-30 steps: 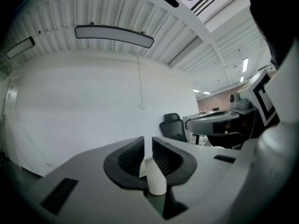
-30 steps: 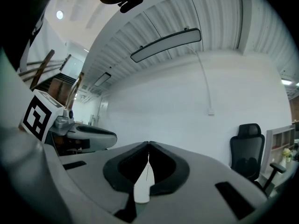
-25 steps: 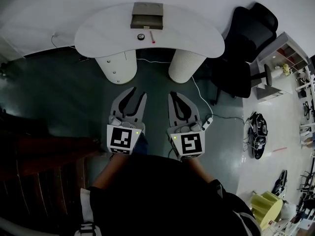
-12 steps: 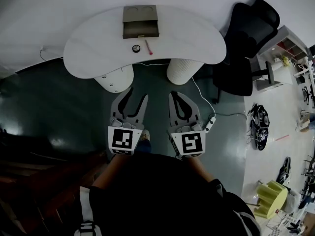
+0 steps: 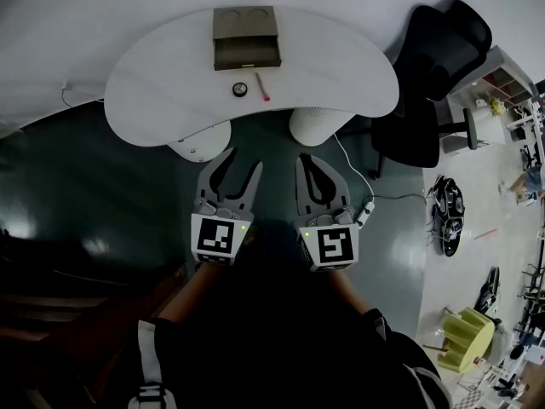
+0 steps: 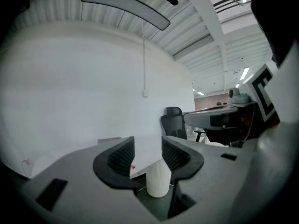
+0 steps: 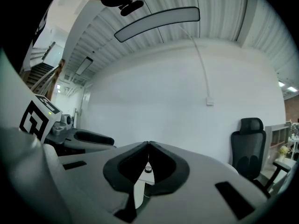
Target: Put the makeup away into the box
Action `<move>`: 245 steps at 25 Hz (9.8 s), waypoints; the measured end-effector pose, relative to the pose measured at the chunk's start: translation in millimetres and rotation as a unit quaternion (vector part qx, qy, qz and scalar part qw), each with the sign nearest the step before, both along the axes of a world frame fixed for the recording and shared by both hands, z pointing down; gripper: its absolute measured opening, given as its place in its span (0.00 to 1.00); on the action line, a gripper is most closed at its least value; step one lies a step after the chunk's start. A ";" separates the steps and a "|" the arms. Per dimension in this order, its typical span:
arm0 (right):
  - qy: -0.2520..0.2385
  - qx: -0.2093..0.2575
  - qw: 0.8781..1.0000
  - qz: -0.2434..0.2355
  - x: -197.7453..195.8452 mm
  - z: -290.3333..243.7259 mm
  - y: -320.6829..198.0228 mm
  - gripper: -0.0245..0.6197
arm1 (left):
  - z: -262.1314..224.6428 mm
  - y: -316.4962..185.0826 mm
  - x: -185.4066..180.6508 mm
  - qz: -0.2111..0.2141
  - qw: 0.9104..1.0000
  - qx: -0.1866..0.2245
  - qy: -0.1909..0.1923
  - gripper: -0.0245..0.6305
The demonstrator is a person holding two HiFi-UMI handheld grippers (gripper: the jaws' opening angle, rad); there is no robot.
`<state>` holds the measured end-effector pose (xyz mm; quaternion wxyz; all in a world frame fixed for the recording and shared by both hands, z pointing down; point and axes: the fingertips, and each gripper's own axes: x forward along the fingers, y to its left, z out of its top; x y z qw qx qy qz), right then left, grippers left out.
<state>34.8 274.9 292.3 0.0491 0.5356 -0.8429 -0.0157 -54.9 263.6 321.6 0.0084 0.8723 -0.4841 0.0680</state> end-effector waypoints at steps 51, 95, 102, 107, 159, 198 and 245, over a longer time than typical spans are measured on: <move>0.072 -0.158 0.971 -0.162 -27.7 134.1 -319.7 0.07 | 152.7 -296.7 -16.6 -0.091 0.980 -0.171 -0.051 0.30; 0.096 -0.197 0.965 -0.148 -55.1 171.9 -356.7 0.07 | 208.5 -346.5 -30.8 -0.022 0.964 -0.241 -0.110 0.37; 0.094 -0.195 0.967 -0.132 -57.6 170.9 -379.2 0.07 | 198.1 -381.9 -31.1 -0.010 0.968 -0.226 -0.107 0.37; 0.095 -0.197 0.967 -0.130 -59.7 172.4 -394.0 0.07 | 197.6 -404.7 -28.7 0.002 0.968 -0.226 -0.112 0.37; 0.078 -0.131 0.983 -0.104 -38.7 126.7 -385.8 0.07 | 126.5 -419.3 -34.8 -0.058 0.984 -0.128 -0.113 0.06; 0.067 -0.129 0.988 -0.047 23.5 133.2 -335.0 0.07 | 214.1 -331.8 37.7 0.015 0.959 -0.265 -0.100 0.32; 0.051 -0.188 0.980 -0.031 12.0 165.2 -403.5 0.07 | 185.4 -414.7 42.4 0.056 0.964 -0.218 -0.142 0.11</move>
